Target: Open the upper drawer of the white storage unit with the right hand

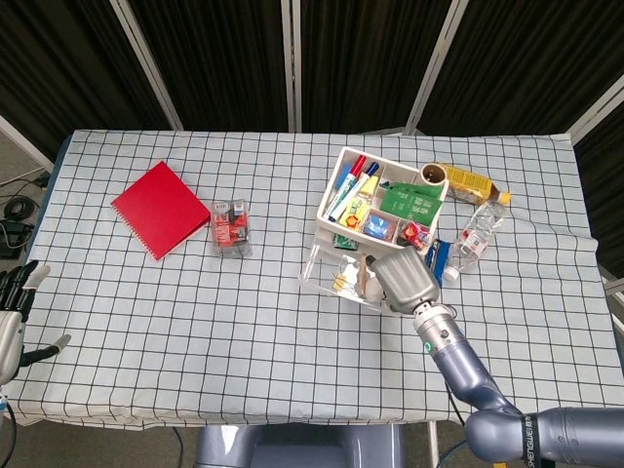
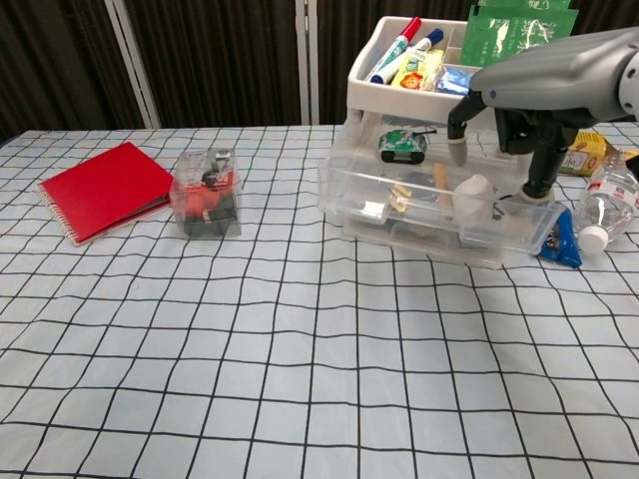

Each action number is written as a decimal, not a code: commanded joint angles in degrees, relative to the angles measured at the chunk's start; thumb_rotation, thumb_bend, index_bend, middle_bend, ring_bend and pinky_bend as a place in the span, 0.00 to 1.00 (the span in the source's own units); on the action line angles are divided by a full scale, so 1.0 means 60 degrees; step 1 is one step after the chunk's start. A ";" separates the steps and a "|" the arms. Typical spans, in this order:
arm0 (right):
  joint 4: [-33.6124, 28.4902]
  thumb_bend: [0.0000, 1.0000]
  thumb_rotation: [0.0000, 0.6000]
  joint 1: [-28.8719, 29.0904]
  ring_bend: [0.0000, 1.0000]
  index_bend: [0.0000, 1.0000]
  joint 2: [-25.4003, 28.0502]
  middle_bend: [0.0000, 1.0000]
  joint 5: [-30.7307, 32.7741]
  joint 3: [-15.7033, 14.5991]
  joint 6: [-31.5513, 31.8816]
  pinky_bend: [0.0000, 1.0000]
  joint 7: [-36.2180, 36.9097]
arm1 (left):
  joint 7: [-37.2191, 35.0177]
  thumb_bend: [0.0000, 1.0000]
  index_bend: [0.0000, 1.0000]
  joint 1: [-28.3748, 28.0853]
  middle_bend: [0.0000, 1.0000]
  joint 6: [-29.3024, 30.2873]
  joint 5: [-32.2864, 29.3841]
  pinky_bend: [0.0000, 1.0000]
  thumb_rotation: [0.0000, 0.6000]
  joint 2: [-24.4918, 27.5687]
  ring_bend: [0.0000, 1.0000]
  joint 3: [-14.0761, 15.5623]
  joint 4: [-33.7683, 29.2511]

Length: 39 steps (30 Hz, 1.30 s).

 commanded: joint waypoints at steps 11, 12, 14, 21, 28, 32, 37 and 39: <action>0.0276 0.09 1.00 0.0274 1.00 0.50 -0.0222 1.00 -0.0140 -0.0126 -0.0121 0.73 0.0365 | -0.0012 0.07 0.00 -0.0030 0.00 -0.0078 -0.0037 0.00 1.00 -0.0009 0.00 -0.0002 0.0016; 0.0285 0.10 1.00 0.0296 1.00 0.52 -0.0216 1.00 -0.0127 -0.0122 -0.0135 0.73 0.0378 | -0.0011 0.07 0.00 -0.0031 0.00 -0.0078 -0.0033 0.00 1.00 -0.0010 0.00 0.0000 0.0015; 0.0320 0.11 1.00 0.0354 1.00 0.54 -0.0209 1.00 -0.0108 -0.0114 -0.0170 0.73 0.0403 | -0.0010 0.07 0.00 -0.0032 0.00 -0.0081 -0.0029 0.00 1.00 -0.0007 0.00 0.0002 0.0013; 0.0484 0.18 1.00 0.0490 1.00 0.62 -0.0274 1.00 -0.0075 -0.0130 -0.0273 0.73 0.0569 | -0.0069 0.07 0.00 -0.0039 0.00 -0.0102 -0.0072 0.00 1.00 0.0006 0.00 -0.0016 0.0020; 0.0598 0.24 1.00 0.0550 1.00 0.64 -0.0439 1.00 -0.0114 -0.0289 -0.0267 0.73 0.0708 | -0.0137 0.07 0.00 -0.0043 0.00 -0.0116 -0.0079 0.00 1.00 0.0021 0.00 -0.0019 0.0037; 0.0555 0.27 1.00 0.0575 1.00 0.64 -0.0471 1.00 -0.0169 -0.0344 -0.0212 0.73 0.0715 | -0.0138 0.07 0.00 -0.0049 0.00 -0.0129 -0.0086 0.00 1.00 0.0025 0.00 -0.0021 0.0036; 0.0436 0.28 1.00 0.0597 1.00 0.65 -0.0427 1.00 -0.0264 -0.0350 -0.0079 0.73 0.0709 | -0.0146 0.07 0.00 -0.0051 0.00 -0.0129 -0.0089 0.00 1.00 0.0028 0.00 -0.0024 0.0035; 0.0325 0.29 1.00 0.0605 1.00 0.65 -0.0363 1.00 -0.0310 -0.0325 0.0027 0.73 0.0682 | -0.0162 0.07 0.00 -0.0051 0.00 -0.0135 -0.0106 0.00 1.00 0.0032 0.00 -0.0029 0.0037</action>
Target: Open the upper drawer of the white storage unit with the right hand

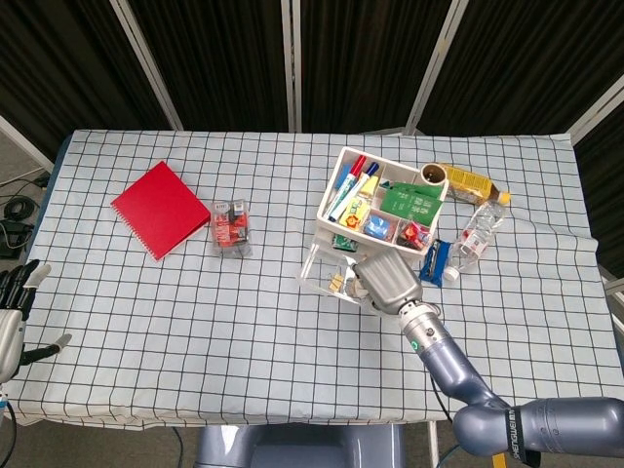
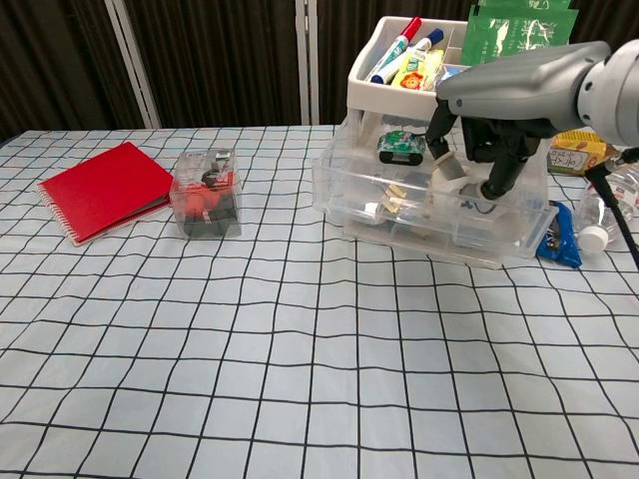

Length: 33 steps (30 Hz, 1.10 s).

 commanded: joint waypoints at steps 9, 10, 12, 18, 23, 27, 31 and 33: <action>-0.0882 0.29 1.00 -0.0135 1.00 0.66 0.0627 1.00 -0.0324 0.0193 0.0625 0.73 0.0083 | -0.0056 0.07 0.00 0.0002 0.00 -0.0013 -0.0016 0.00 1.00 0.0038 0.00 0.0000 0.0003; -0.1006 0.29 1.00 -0.0195 1.00 0.66 0.0753 1.00 -0.0359 0.0219 0.0707 0.73 0.0158 | -0.0074 0.07 0.00 0.0007 0.00 -0.0003 -0.0012 0.00 1.00 0.0044 0.00 -0.0001 -0.0003; -0.1170 0.29 1.00 -0.0290 1.00 0.66 0.0961 1.00 -0.0433 0.0240 0.0803 0.73 0.0273 | -0.0087 0.07 0.00 0.0013 0.00 0.0013 0.0002 0.00 1.00 0.0048 0.00 0.0002 -0.0005; -0.1798 0.28 1.00 -0.0878 1.00 0.66 0.1985 1.00 -0.1154 0.0383 0.1405 0.73 0.0951 | -0.0048 0.07 0.00 0.0014 0.00 0.0016 0.0023 0.00 1.00 0.0035 0.00 0.0017 -0.0021; -0.1918 0.28 1.00 -0.1651 1.00 0.65 0.3008 1.00 -0.1810 0.0388 0.1765 0.73 0.1950 | -0.0036 0.07 0.00 0.0028 0.00 0.0039 0.0027 0.00 1.00 0.0043 0.00 0.0020 -0.0042; -0.1665 0.28 1.00 -0.2262 1.00 0.65 0.3593 1.00 -0.2215 0.0389 0.1988 0.73 0.2834 | -0.0024 0.07 0.00 0.0040 0.00 0.0072 0.0067 0.00 1.00 0.0043 0.00 0.0033 -0.0057; -0.1123 0.28 1.00 -0.2802 1.00 0.65 0.3954 1.00 -0.2420 0.0326 0.1981 0.73 0.3735 | -0.0003 0.07 0.00 0.0047 0.00 0.0094 0.0074 0.00 1.00 0.0039 0.00 0.0030 -0.0069; -0.0629 0.27 1.00 -0.3083 1.00 0.64 0.4005 1.00 -0.2512 0.0222 0.1914 0.73 0.4140 | 0.0032 0.07 0.00 0.0044 0.00 0.0090 0.0077 0.00 1.00 0.0029 0.00 0.0032 -0.0080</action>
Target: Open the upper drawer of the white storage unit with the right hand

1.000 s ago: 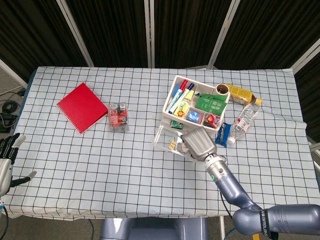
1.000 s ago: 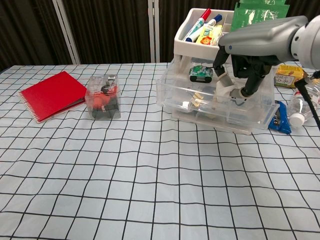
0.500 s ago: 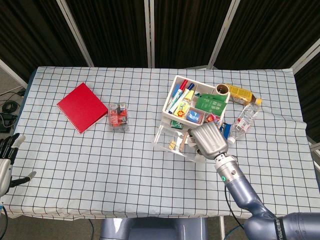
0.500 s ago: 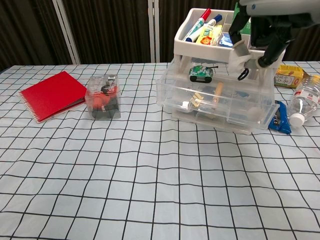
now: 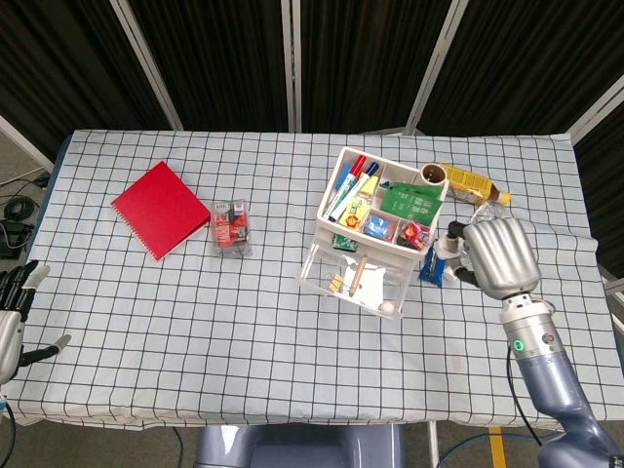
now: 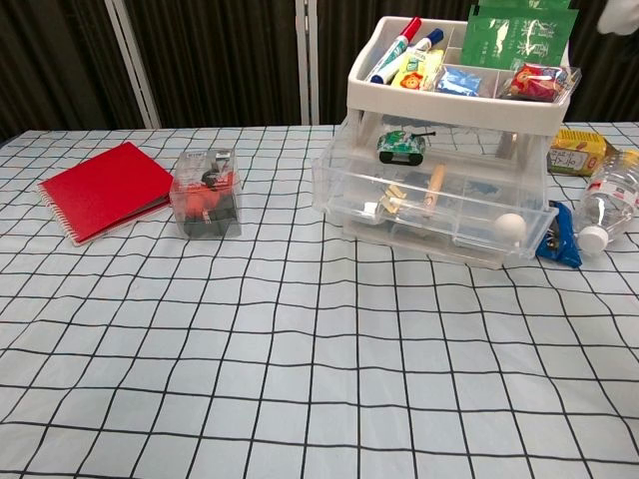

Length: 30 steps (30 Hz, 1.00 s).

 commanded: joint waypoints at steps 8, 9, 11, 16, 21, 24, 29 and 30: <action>0.2326 0.23 1.00 -0.1250 1.00 0.63 -0.0315 1.00 -0.0353 -0.0256 -0.0299 0.73 0.2104 | 0.0099 0.07 0.00 -0.0024 0.00 -0.0062 -0.0008 0.00 1.00 -0.0029 0.00 0.0017 -0.0013; 0.2561 0.23 1.00 -0.1353 1.00 0.63 -0.0467 1.00 -0.0414 -0.0287 -0.0295 0.73 0.2245 | 0.0093 0.07 0.00 -0.0027 0.00 -0.0075 -0.0029 0.00 1.00 -0.0033 0.00 0.0011 0.0001; 0.2785 0.23 1.00 -0.1467 1.00 0.63 -0.0635 1.00 -0.0489 -0.0322 -0.0267 0.73 0.2394 | 0.0090 0.07 0.00 -0.0035 0.00 -0.0098 -0.0057 0.00 1.00 -0.0033 0.00 0.0003 0.0012; 0.3529 0.23 1.00 -0.1855 1.00 0.63 -0.1200 1.00 -0.0635 -0.0404 -0.0219 0.73 0.2967 | 0.0097 0.07 0.00 -0.0054 0.00 -0.0155 -0.0103 0.00 1.00 -0.0039 0.00 -0.0004 0.0027; 0.4750 0.23 1.00 -0.2294 1.00 0.63 -0.1990 1.00 -0.0793 -0.0456 -0.0237 0.73 0.3867 | 0.0132 0.07 0.00 -0.0037 0.00 -0.0107 -0.0038 0.00 1.00 -0.0044 0.00 0.0023 0.0002; 0.5545 0.23 1.00 -0.2564 1.00 0.63 -0.2500 1.00 -0.0927 -0.0519 -0.0183 0.73 0.4316 | 0.0177 0.07 0.00 -0.0046 0.00 -0.0123 -0.0051 0.00 1.00 -0.0059 0.00 0.0019 -0.0002; 0.6447 0.22 1.00 -0.2873 1.00 0.63 -0.3111 1.00 -0.1033 -0.0610 -0.0388 0.73 0.4778 | 0.0221 0.07 0.00 -0.0044 0.00 -0.0130 -0.0063 0.00 1.00 -0.0070 0.00 0.0027 0.0003; 0.6604 0.22 1.00 -0.2923 1.00 0.63 -0.3216 1.00 -0.1071 -0.0626 -0.0415 0.72 0.4844 | 0.0224 0.07 0.00 -0.0046 0.00 -0.0141 -0.0077 0.00 1.00 -0.0071 0.00 0.0024 0.0007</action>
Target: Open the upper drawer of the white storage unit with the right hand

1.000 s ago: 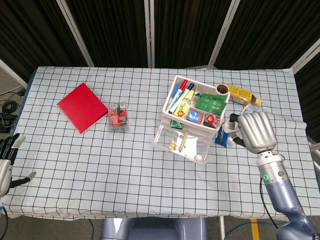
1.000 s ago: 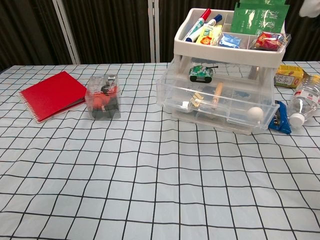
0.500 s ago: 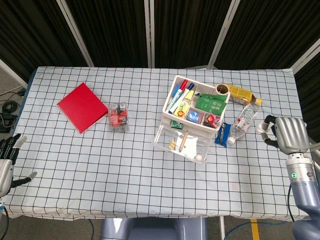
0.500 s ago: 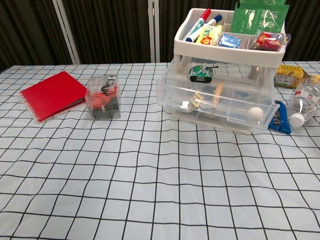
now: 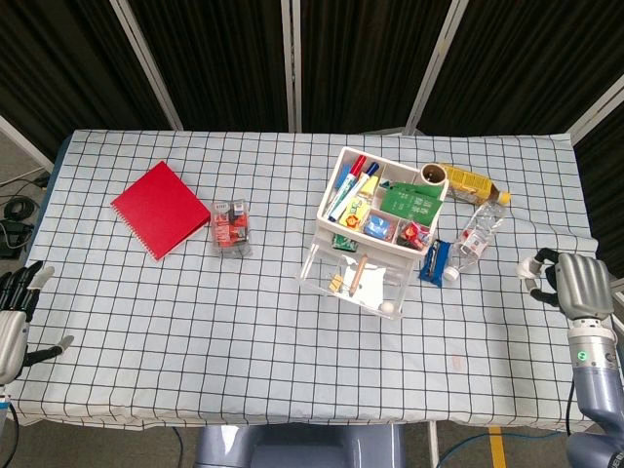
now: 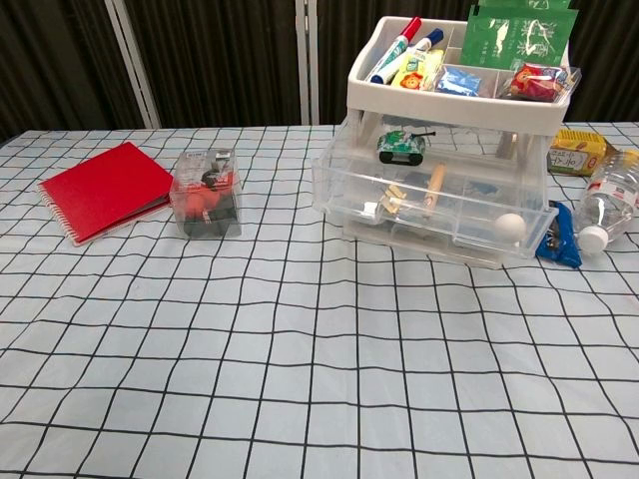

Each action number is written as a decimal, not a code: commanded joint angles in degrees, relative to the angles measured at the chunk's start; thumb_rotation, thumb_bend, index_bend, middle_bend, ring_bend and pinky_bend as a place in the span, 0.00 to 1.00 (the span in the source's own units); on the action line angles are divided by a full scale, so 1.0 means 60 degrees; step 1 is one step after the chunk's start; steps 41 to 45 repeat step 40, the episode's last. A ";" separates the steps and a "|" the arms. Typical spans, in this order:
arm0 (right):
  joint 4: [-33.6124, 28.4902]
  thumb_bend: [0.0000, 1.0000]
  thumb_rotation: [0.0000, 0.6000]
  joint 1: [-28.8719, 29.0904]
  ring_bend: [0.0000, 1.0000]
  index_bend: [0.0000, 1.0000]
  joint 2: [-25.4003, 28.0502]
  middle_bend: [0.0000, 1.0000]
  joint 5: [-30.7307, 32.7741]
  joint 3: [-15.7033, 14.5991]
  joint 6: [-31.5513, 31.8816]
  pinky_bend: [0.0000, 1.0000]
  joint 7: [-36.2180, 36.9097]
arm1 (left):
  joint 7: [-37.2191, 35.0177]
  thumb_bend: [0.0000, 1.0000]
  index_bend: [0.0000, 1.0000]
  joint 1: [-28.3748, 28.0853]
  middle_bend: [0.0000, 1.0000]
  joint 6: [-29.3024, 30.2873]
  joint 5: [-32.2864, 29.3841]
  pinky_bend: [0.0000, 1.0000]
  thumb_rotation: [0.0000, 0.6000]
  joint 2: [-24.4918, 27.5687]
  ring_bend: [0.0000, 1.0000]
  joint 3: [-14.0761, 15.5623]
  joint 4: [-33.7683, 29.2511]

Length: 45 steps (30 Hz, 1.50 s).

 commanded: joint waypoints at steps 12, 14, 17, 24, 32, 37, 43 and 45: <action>0.1562 0.15 1.00 -0.0699 0.98 0.45 -0.1115 1.00 -0.0611 -0.0100 -0.0423 0.71 0.1007 | 0.0110 0.07 0.00 -0.0025 0.00 -0.0065 -0.0062 0.00 1.00 -0.0045 0.00 -0.0005 0.0015; 0.1650 0.14 1.00 -0.0752 0.96 0.42 -0.1177 1.00 -0.0701 -0.0079 -0.0407 0.70 0.1055 | 0.0110 0.07 0.00 -0.0025 0.00 -0.0058 -0.0061 0.00 1.00 -0.0050 0.00 -0.0008 0.0019; 0.1796 0.14 1.00 -0.0826 0.93 0.39 -0.1280 0.99 -0.0810 -0.0029 -0.0329 0.67 0.1045 | 0.0106 0.07 0.00 -0.0028 0.00 -0.0067 -0.0061 0.00 1.00 -0.0052 0.00 -0.0005 0.0030; 0.2006 0.13 1.00 -0.1140 0.69 0.33 -0.1489 0.69 -0.1549 -0.0020 0.0541 0.48 0.0996 | 0.0132 0.07 0.00 -0.0073 0.00 -0.0162 -0.0134 0.00 1.00 -0.0113 0.00 -0.0026 0.0140; 0.2461 0.13 1.00 -0.1601 0.20 0.25 -0.1733 0.19 -0.3109 -0.0222 0.2240 0.17 0.1325 | 0.0346 0.07 0.00 -0.0257 0.00 -0.0540 -0.0385 0.00 1.00 -0.0379 0.00 -0.0074 0.0438; 0.2615 0.09 1.00 -0.1793 0.00 0.06 -0.1540 0.00 -0.3644 -0.0621 0.2162 0.00 0.1509 | 0.0679 0.07 0.00 -0.0374 0.00 -0.0771 -0.0521 0.00 1.00 -0.0607 0.00 -0.0067 0.0662; 0.2503 0.06 1.00 -0.1792 0.00 0.02 -0.1280 0.00 -0.3694 -0.0728 0.1889 0.00 0.1477 | 0.0862 0.06 0.00 -0.0420 0.00 -0.0871 -0.0585 0.00 1.00 -0.0690 0.00 -0.0056 0.0772; 0.2503 0.06 1.00 -0.1792 0.00 0.02 -0.1280 0.00 -0.3694 -0.0728 0.1889 0.00 0.1477 | 0.0862 0.06 0.00 -0.0420 0.00 -0.0871 -0.0585 0.00 1.00 -0.0690 0.00 -0.0056 0.0772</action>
